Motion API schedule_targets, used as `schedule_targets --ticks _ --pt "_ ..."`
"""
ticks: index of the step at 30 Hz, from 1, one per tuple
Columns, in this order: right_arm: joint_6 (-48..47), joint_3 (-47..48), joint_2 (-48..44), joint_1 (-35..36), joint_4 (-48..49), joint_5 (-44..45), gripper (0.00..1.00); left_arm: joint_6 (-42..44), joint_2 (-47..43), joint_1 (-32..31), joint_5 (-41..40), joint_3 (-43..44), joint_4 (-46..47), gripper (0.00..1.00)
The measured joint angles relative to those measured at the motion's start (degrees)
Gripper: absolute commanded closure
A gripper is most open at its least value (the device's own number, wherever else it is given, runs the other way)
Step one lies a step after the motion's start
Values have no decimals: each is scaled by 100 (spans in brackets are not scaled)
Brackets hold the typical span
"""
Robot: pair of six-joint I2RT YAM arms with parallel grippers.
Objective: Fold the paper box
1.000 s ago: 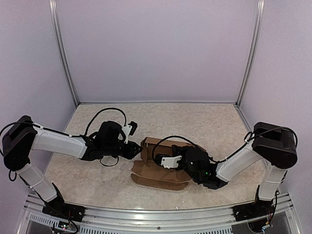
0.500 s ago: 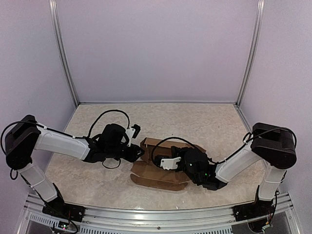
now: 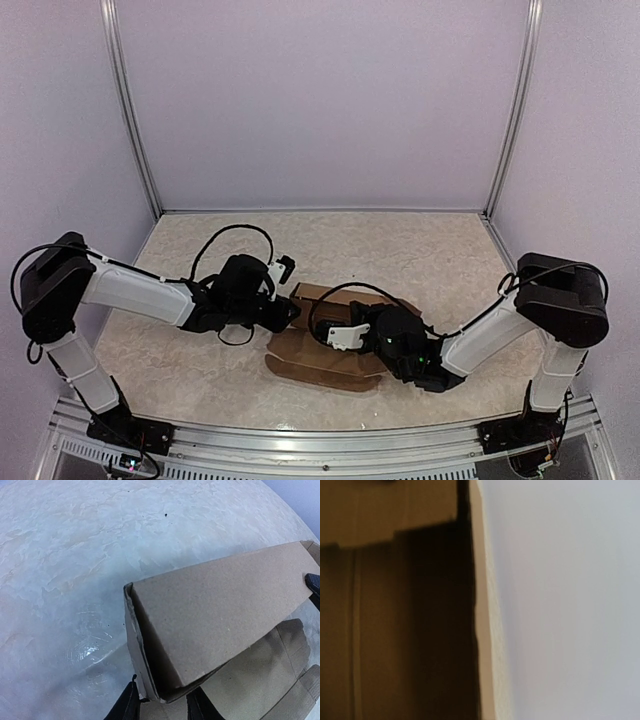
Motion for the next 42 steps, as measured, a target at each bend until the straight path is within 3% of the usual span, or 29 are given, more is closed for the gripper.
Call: schedule_targets --ticks 14,22,28,33,42 --pt "140 173 74 120 -188 59 100 48 361 -142 -579 284 -87 67" --pt "267 361 153 177 -348 208 100 83 535 -175 -831 319 33 79" --pt "470 542 216 197 -616 374 100 140 586 -168 -1082 348 55 99" --pt "754 717 216 229 -942 393 100 184 592 -168 -1287 350 39 100" --pt "1829 1023 -299 203 -2317 -282 58 391 629 -229 -1180 505 -39 100"
